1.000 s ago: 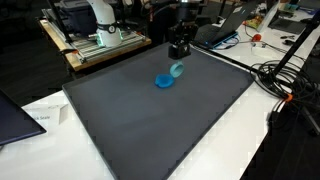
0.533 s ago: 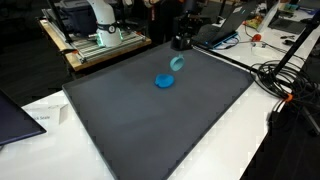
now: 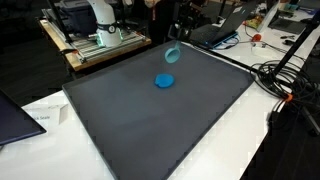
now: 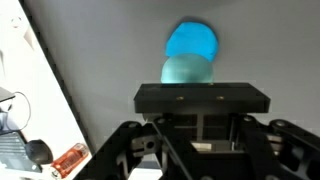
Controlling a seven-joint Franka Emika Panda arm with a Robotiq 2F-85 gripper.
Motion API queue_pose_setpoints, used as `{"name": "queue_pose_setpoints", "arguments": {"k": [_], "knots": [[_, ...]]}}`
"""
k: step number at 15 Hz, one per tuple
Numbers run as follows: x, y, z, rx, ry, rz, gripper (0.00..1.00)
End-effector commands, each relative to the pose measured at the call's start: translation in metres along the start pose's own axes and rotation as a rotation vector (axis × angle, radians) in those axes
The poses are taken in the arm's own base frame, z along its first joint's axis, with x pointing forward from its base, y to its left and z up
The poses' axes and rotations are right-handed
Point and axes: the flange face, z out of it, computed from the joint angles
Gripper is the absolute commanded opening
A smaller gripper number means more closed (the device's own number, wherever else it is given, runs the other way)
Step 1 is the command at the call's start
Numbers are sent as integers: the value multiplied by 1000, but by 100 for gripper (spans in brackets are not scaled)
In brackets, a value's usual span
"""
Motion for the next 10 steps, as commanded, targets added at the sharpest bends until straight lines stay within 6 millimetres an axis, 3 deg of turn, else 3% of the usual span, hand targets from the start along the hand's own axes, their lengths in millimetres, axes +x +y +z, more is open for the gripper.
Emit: {"name": "queue_pose_setpoints", "arguments": {"k": [1, 6, 10], "knots": [[3, -16, -9, -131, 4, 47, 23], [8, -45, -9, -163, 19, 70, 23], [13, -65, 3, -251, 64, 94, 23]]}}
